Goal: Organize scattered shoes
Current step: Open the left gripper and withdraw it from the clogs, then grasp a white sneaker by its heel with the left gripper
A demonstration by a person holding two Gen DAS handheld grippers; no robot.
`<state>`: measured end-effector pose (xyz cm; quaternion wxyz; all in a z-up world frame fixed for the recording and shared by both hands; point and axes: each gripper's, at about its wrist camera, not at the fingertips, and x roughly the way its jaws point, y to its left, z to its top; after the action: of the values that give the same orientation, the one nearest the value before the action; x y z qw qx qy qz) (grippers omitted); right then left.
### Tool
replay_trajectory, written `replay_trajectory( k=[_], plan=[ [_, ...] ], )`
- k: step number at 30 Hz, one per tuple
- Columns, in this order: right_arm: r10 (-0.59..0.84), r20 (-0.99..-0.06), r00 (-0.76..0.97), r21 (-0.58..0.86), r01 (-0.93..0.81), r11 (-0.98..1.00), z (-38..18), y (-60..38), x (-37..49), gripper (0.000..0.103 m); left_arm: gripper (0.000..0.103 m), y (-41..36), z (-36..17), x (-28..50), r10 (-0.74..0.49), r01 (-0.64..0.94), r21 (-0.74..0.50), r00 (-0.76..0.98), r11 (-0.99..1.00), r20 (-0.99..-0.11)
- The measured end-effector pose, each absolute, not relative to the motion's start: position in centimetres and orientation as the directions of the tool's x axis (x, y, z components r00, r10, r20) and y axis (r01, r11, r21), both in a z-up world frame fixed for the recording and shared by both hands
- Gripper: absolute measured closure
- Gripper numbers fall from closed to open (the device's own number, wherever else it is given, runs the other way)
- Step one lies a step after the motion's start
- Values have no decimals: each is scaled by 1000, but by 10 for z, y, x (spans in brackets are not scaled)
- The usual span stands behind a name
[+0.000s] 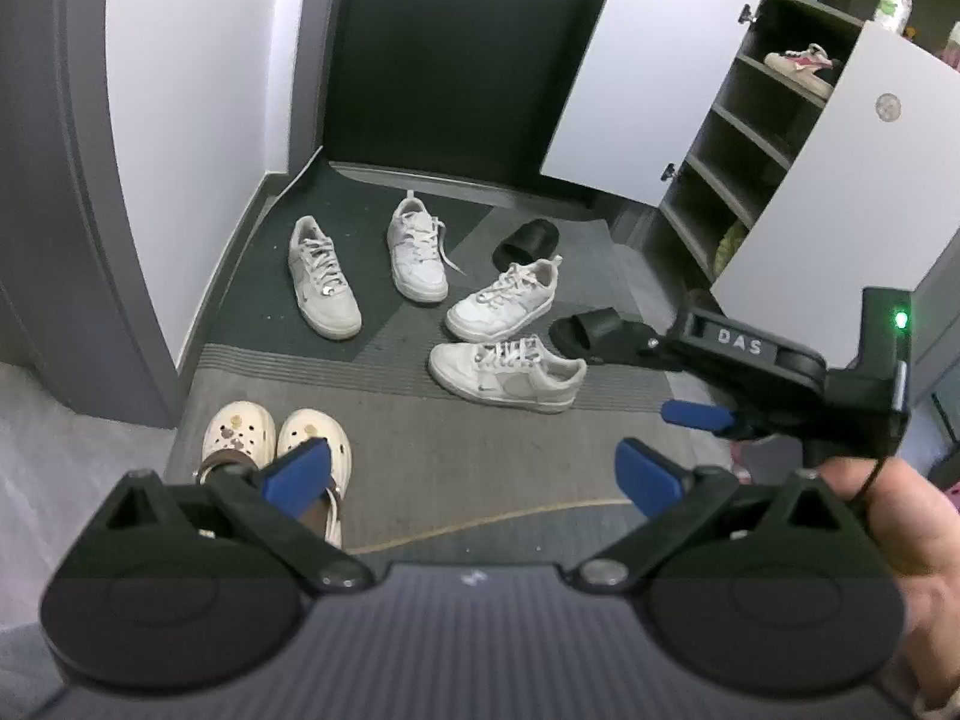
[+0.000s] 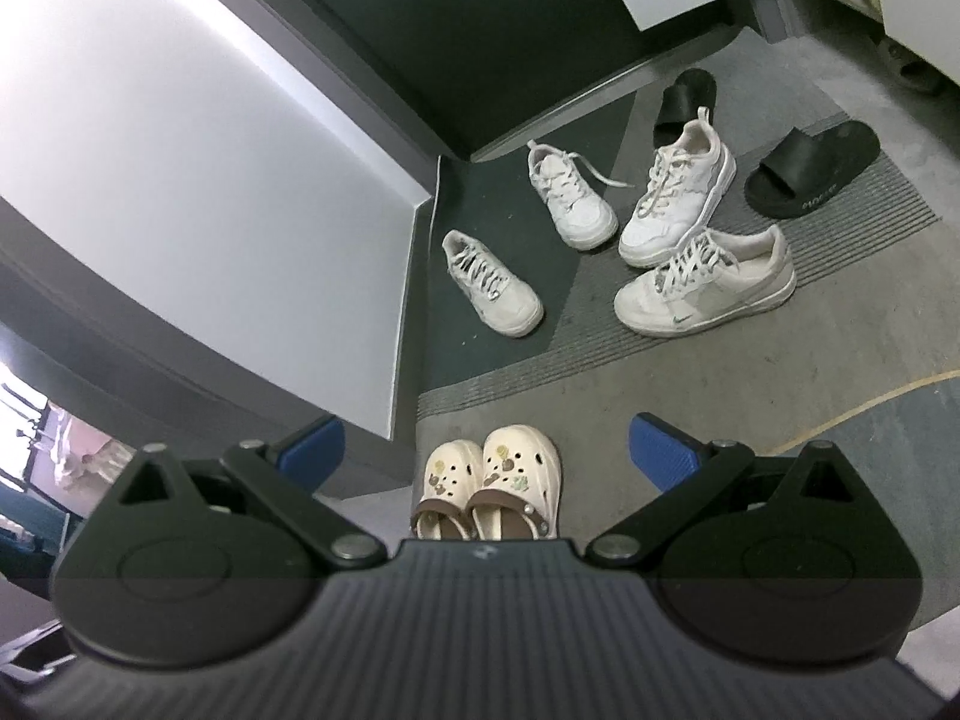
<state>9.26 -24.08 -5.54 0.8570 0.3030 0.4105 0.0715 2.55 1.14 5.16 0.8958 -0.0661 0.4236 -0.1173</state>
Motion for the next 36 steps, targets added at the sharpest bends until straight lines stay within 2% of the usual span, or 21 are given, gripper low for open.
replay_trajectory(
  k=[4,9,11,18,20,23,25,31,34,36],
  plan=[
    [352,-662,661,570,140,810,-56,-246,93,0,0,15,46,26,-218,125,-182,660,975,-719],
    [301,-636,711,556,152,817,-44,-251,90,0,0,16,23,45,-108,89,-65,668,994,-736],
    [280,-616,736,557,156,816,-37,-254,88,0,1,15,15,53,-109,101,-56,655,993,-748],
    [232,-516,824,625,177,760,-16,-270,67,0,1,-27,-38,100,-179,285,5,616,958,-767],
    [241,-482,843,676,183,714,-14,-280,59,0,1,-45,-52,112,-182,355,57,602,933,-778],
    [261,-425,867,758,183,625,-12,-299,46,0,1,-97,-92,134,-195,559,244,611,792,-767],
    [233,-384,893,770,171,615,-7,-311,37,0,1,-126,-124,147,-205,632,346,633,694,-747],
    [240,-392,888,797,198,571,-14,-324,34,0,1,-212,-234,199,-238,727,448,627,520,-741],
    [194,-416,889,825,279,492,-25,-318,37,0,6,-248,-275,227,-271,766,438,597,470,-755],
    [150,-440,885,808,318,496,-31,-305,40,0,7,-275,-298,258,-306,792,365,548,490,-778]
  ],
)
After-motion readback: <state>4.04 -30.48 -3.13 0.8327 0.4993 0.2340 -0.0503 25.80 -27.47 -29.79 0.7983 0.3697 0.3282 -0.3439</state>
